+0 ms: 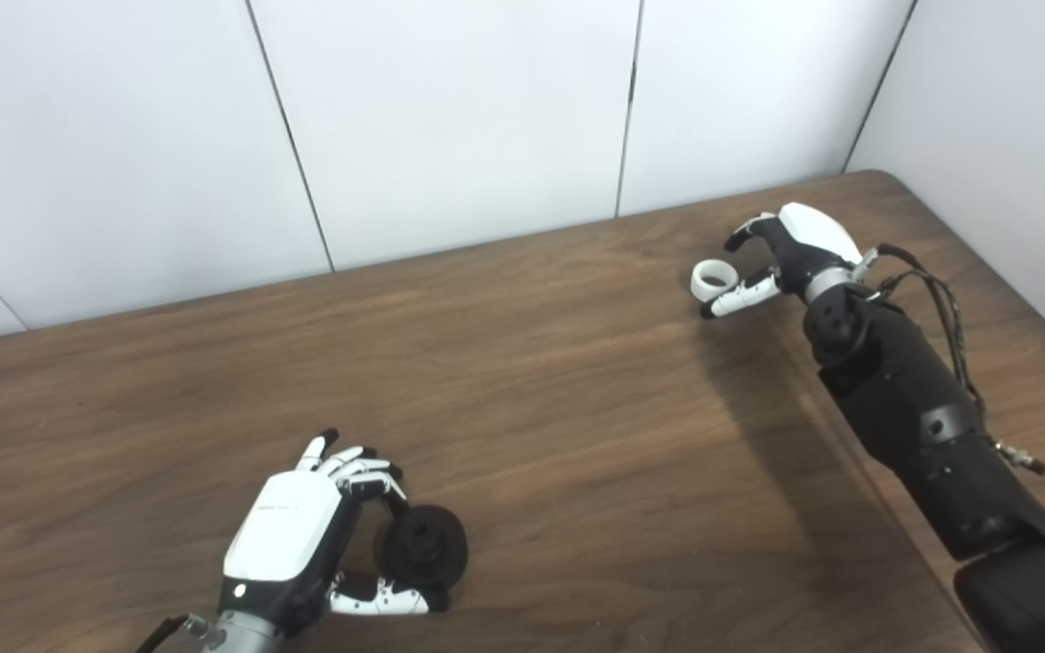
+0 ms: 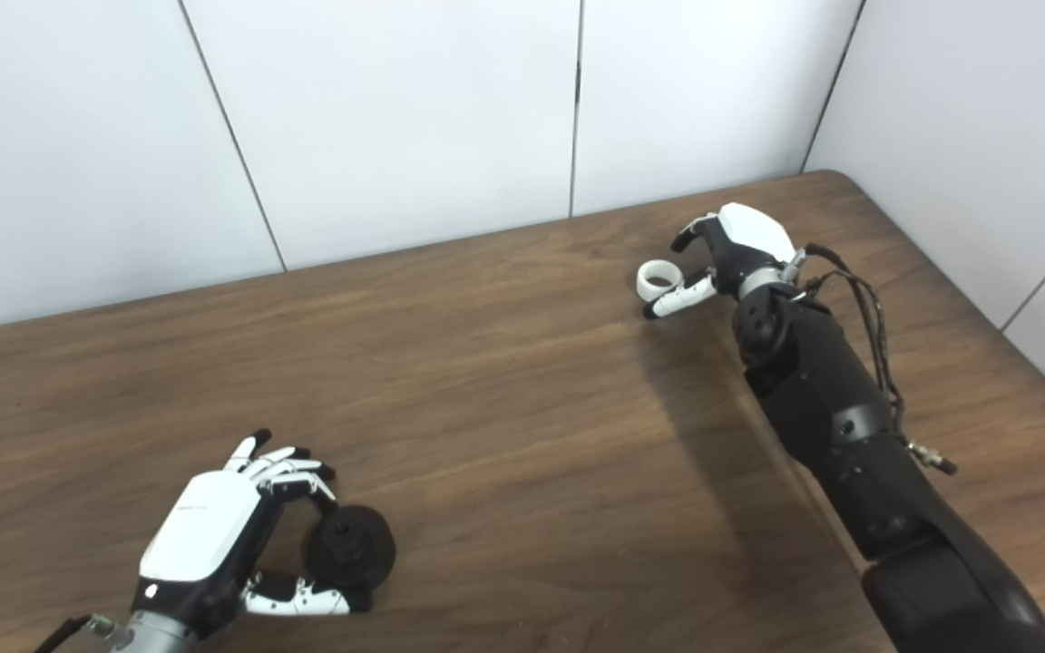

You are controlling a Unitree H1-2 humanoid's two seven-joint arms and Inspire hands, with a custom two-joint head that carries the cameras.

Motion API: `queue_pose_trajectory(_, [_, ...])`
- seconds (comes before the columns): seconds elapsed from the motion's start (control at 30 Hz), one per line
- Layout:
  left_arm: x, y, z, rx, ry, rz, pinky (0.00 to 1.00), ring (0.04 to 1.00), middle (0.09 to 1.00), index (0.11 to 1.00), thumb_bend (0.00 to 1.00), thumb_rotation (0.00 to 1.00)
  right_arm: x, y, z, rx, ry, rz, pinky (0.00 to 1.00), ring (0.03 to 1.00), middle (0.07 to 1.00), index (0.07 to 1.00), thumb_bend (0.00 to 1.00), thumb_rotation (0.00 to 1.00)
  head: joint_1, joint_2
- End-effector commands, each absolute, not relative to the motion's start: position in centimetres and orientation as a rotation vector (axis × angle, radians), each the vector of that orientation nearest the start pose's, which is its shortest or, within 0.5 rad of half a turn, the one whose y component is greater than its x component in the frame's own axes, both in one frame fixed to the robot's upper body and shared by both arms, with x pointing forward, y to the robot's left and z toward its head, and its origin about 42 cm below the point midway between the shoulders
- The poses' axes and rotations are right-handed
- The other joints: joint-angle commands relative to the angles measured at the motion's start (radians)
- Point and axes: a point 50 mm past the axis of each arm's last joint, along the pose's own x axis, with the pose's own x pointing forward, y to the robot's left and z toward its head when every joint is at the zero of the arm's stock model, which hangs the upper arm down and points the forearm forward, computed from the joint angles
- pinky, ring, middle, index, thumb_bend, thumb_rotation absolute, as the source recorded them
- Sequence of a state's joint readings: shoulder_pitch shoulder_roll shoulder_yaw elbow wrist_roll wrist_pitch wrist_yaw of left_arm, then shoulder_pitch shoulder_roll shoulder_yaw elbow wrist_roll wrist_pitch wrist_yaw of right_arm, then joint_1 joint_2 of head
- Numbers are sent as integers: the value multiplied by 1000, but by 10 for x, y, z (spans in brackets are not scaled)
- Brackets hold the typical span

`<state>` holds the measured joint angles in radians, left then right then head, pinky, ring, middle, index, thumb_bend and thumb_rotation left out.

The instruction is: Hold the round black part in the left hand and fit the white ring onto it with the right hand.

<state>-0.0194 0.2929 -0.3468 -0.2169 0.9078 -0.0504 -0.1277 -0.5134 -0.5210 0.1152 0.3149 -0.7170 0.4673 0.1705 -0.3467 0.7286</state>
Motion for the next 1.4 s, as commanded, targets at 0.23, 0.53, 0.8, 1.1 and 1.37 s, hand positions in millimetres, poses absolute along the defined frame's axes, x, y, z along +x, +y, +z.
queue_pose_trajectory(0.23, [270, 198, 148, 1208, -347, -406, 1000, 858, 747, 483, 524, 52, 450, -373, 238, -1212, 243, -254, 922, 978, 889, 684, 866, 291, -1, 1])
queue_pose_trajectory(0.53, [270, 197, 148, 1209, -344, -410, 1000, 861, 749, 483, 524, 52, 450, -370, 238, -1178, 230, -259, 960, 988, 903, 672, 855, 285, -1, 0])
queue_pose_trajectory(0.8, [269, 196, 147, 1198, -343, -414, 1000, 864, 751, 483, 524, 52, 450, -368, 238, -1164, 229, -260, 963, 985, 899, 663, 849, 280, 1, 0])
queue_pose_trajectory(1.1, [268, 196, 146, 1201, -344, -413, 1000, 864, 751, 483, 524, 52, 448, -368, 237, -1177, 230, -254, 940, 978, 897, 634, 833, 274, 0, 2])
queue_pose_trajectory(1.37, [268, 196, 147, 1199, -346, -415, 1000, 865, 752, 483, 524, 52, 445, -372, 233, -1142, 224, -271, 971, 977, 894, 516, 601, 177, 1, 4])
